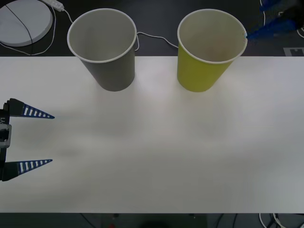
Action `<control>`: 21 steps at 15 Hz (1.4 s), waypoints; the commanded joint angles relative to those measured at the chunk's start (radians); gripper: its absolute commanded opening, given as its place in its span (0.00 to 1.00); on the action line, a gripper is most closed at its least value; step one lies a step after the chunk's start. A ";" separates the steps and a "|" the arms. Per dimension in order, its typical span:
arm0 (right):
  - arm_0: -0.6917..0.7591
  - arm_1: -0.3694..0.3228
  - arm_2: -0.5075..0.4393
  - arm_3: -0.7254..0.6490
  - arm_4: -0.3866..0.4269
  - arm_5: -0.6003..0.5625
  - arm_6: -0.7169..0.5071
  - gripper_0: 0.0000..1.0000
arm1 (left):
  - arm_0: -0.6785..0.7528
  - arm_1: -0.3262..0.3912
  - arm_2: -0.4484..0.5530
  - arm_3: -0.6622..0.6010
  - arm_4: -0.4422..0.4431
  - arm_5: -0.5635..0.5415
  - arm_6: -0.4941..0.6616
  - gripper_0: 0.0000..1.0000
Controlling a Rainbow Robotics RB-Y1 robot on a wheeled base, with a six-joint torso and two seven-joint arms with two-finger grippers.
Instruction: Put the can into the green bin and the plastic bottle into the gray bin
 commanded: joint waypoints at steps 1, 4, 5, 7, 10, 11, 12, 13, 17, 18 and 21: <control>0.118 -0.035 -0.094 -0.082 -0.044 0.000 0.085 1.00 | 0.000 0.000 0.000 0.000 0.000 0.000 0.000 1.00; 0.289 -0.064 -0.214 -0.151 -0.120 0.000 0.211 1.00 | 0.000 0.000 0.000 0.000 0.000 0.000 0.000 1.00; 0.351 -0.065 -0.263 -0.181 -0.133 0.000 0.244 1.00 | 0.000 0.000 0.000 0.000 0.000 0.000 0.000 1.00; 0.480 -0.064 -0.358 -0.243 -0.153 0.000 0.304 1.00 | 0.000 0.000 0.000 0.000 0.000 0.000 0.000 1.00; 0.667 -0.033 -0.484 -0.301 -0.193 0.000 0.413 1.00 | 0.000 0.000 0.000 0.000 0.000 0.000 0.000 1.00; 0.711 -0.025 -0.508 -0.306 -0.208 0.000 0.448 1.00 | 0.000 0.000 0.000 0.000 0.000 0.000 0.000 1.00; 0.751 -0.015 -0.520 -0.306 -0.223 0.000 0.493 1.00 | 0.000 0.000 0.000 0.000 0.000 0.000 0.000 1.00; 0.782 -0.006 -0.533 -0.304 -0.232 0.000 0.530 1.00 | 0.000 0.000 0.000 0.000 0.000 0.000 0.000 1.00; 0.905 0.048 -0.588 -0.299 -0.234 0.000 0.666 1.00 | 0.000 0.000 0.000 0.000 0.000 0.000 0.000 1.00; 0.931 0.060 -0.594 -0.292 -0.234 0.000 0.703 1.00 | 0.000 0.000 0.000 0.000 0.000 0.000 0.000 1.00; 0.998 0.085 -0.606 -0.272 -0.229 0.000 0.810 1.00 | 0.000 0.000 0.000 0.000 0.000 0.000 0.000 1.00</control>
